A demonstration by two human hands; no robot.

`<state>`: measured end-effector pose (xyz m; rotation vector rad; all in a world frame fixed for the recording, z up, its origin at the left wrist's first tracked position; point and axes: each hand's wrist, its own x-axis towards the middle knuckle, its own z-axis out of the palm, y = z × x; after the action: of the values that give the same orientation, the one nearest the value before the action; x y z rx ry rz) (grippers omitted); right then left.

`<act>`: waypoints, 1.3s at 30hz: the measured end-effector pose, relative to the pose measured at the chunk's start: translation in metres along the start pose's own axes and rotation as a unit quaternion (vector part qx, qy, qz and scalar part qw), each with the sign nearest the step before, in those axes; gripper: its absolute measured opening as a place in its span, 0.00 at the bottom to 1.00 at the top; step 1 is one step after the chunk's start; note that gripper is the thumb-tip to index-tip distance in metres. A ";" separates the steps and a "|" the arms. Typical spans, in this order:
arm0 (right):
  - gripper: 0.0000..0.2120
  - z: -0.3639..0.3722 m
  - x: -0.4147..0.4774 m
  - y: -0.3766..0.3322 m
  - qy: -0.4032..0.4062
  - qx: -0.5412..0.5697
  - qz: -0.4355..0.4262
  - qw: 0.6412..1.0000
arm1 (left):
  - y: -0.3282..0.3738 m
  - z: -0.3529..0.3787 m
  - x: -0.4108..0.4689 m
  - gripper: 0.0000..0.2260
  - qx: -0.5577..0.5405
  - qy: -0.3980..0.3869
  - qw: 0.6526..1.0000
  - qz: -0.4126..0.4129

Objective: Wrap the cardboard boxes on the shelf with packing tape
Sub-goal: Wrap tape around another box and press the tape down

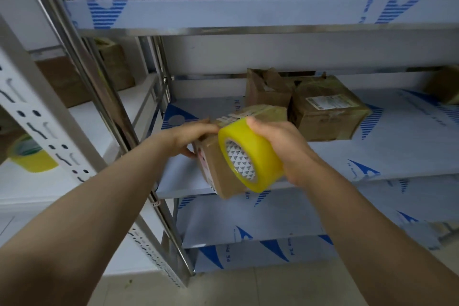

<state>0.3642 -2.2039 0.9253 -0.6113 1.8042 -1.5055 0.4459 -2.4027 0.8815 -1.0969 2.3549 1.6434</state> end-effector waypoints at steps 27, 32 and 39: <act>0.13 0.069 0.108 -0.009 0.010 -0.007 -0.026 1.000 | -0.035 0.035 0.077 0.21 -0.239 0.297 0.924 0.037; 0.13 0.071 0.082 -0.017 0.032 -0.012 -0.046 0.998 | -0.029 0.030 0.069 0.19 -0.172 0.311 0.934 0.038; 0.19 0.031 -0.011 -0.002 0.059 -0.099 0.027 0.993 | -0.025 0.033 0.068 0.20 -0.121 0.309 0.943 0.038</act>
<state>0.3947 -2.2167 0.9267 -0.5728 2.0606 -1.3623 0.3988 -2.4138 0.8178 -1.8213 2.6039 1.8646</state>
